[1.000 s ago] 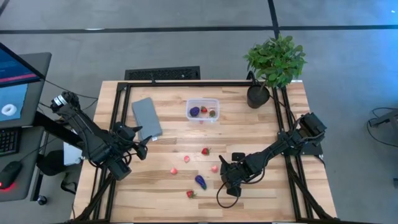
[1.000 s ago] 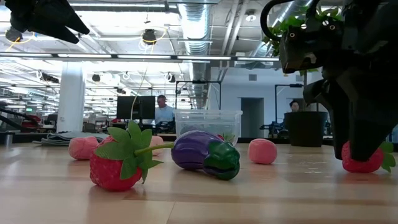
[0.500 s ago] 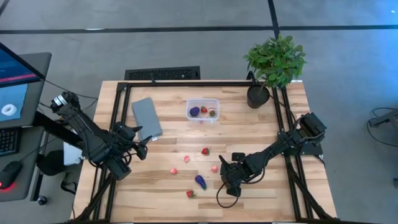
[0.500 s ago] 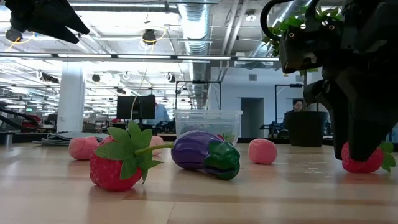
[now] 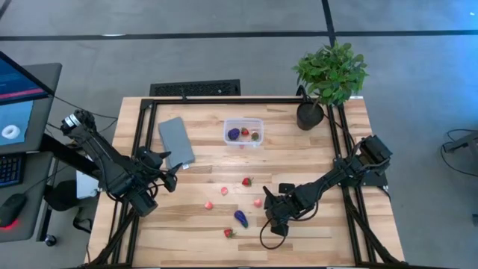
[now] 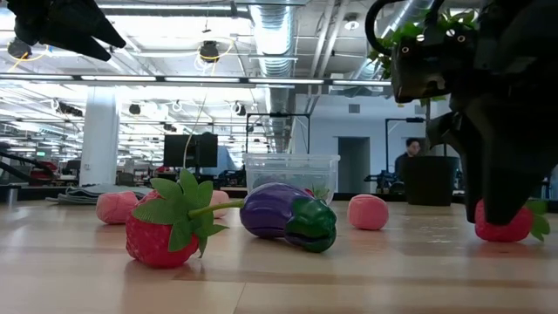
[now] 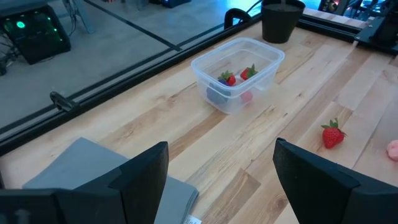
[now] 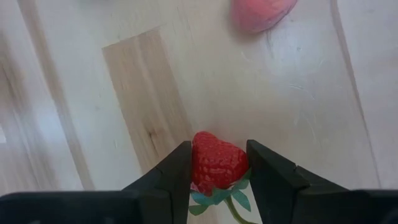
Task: Pick and placing Produce into tupperware
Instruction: Put the strawberry into the transparent bin
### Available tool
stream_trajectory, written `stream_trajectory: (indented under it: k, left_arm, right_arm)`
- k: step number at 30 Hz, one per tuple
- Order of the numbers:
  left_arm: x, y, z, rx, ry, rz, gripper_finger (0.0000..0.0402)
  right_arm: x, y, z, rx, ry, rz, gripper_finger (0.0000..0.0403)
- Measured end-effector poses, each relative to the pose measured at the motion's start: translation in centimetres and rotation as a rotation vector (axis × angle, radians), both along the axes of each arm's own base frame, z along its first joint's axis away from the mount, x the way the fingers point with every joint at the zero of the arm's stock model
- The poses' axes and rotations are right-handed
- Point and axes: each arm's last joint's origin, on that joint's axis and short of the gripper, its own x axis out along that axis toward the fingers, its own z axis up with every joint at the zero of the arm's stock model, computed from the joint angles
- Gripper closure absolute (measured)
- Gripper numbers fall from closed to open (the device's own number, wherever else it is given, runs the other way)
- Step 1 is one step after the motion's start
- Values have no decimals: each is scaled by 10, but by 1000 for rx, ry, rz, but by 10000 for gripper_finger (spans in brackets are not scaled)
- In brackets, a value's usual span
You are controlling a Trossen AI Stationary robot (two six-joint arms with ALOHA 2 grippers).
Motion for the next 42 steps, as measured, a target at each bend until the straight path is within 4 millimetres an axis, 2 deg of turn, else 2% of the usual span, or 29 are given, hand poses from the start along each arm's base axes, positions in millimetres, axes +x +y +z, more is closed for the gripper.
stream_trajectory:
  k: [29,35,42]
  left_arm:
    - [0,0,0,2,-3,0,122]
    - [0,0,0,2,-3,-1,122]
    - [0,0,0,0,-4,-1,122]
  right_arm:
    - [6,3,2,52,-67,-75,244]
    - [5,3,10,62,-96,-91,246]
    - [7,0,31,62,-211,-120,242]
